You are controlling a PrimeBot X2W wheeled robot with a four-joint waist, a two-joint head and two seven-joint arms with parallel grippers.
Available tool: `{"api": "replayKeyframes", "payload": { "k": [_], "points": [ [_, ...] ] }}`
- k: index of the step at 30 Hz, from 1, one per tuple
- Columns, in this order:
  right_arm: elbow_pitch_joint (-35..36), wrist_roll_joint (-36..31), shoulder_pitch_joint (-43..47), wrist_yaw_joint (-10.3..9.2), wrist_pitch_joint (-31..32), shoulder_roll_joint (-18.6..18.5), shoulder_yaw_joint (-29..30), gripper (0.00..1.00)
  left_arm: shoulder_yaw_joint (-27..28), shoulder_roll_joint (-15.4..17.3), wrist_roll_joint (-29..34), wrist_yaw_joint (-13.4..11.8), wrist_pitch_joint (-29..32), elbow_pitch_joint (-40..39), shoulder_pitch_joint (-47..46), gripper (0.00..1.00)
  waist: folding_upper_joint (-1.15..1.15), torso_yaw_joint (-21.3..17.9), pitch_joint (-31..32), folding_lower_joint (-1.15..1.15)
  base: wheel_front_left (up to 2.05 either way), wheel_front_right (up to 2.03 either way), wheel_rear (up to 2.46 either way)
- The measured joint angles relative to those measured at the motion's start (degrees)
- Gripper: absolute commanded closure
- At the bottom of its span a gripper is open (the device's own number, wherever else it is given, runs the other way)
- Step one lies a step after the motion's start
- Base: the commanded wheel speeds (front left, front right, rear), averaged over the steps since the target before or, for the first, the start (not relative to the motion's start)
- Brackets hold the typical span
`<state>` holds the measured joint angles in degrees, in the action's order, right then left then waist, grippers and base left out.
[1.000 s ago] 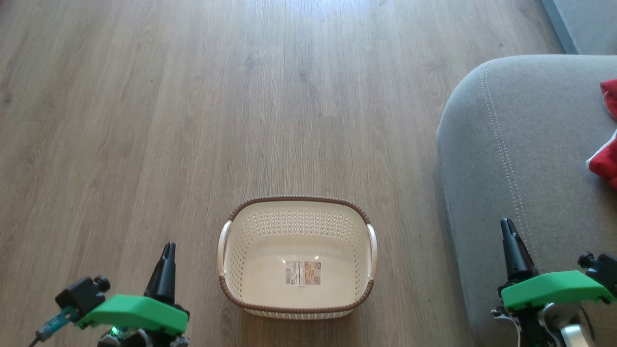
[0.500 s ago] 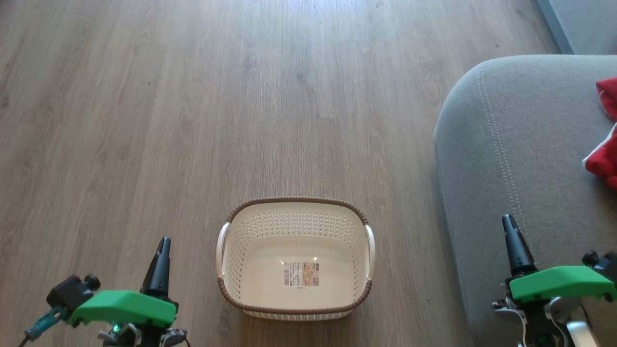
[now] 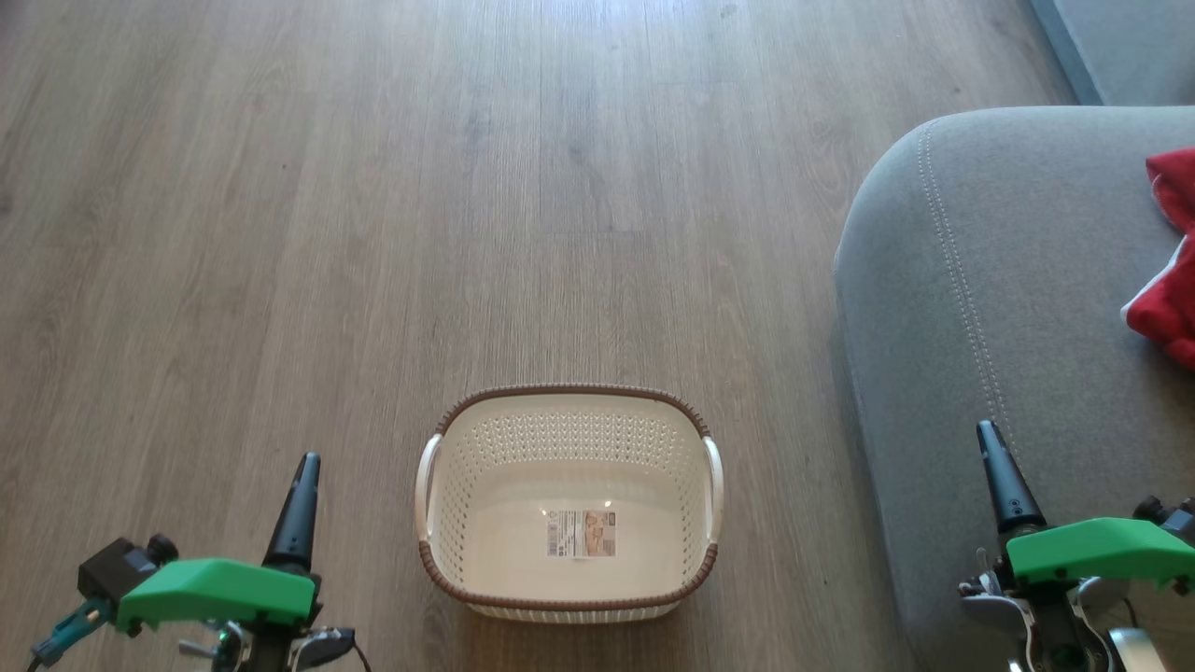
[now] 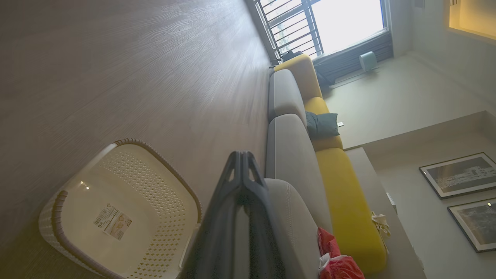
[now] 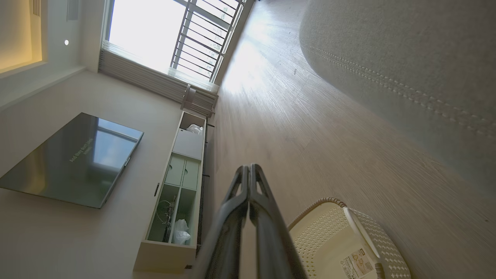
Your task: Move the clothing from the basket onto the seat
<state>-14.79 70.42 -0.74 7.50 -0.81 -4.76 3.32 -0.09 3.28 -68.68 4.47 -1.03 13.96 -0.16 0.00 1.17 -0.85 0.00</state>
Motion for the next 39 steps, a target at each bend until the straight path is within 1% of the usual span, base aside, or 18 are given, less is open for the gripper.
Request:
{"api": "replayKeyframes", "payload": {
  "k": [25, 27, 33, 35, 39],
  "points": [
    [-0.42, 13.43, -1.29, 0.0, 3.91, 0.85, 1.97, 1.0, 2.01, -0.02, -14.73, 1.49, 3.87, 1.1, -1.42, 1.0, 0.0, -0.73, 0.42, 0.0, 0.0, 0.0, 0.0],
    [-0.47, 14.66, -1.32, 0.0, 4.11, 0.87, 2.14, 1.0, 2.05, -0.02, -15.92, 1.9, 4.08, 1.22, -1.62, 1.0, 0.0, -0.79, 0.45, 0.0, 0.0, 0.0, 0.0],
    [-0.69, 17.96, -1.4, 0.0, 5.02, 0.92, 2.6, 1.0, 2.43, -0.03, -19.65, 2.0, 5.23, 1.43, -2.47, 1.0, 0.0, -0.97, 0.56, 0.0, 0.0, 0.0, 0.0],
    [-0.76, 19.14, -1.54, 0.0, 5.41, 0.97, 2.8, 1.0, 2.71, -0.03, -20.78, 2.43, 5.58, 1.49, -2.47, 1.0, 0.0, -1.04, 0.59, 0.0, 0.0, 0.0, 0.0],
    [-0.99, 21.32, -2.5, -0.01, 5.97, 1.04, 3.35, 1.0, 3.56, -0.04, -23.27, 2.48, 6.14, 1.69, -2.49, 1.0, 0.0, -1.16, 0.66, 0.0, 0.0, 0.0, 0.0]
  ]
}}
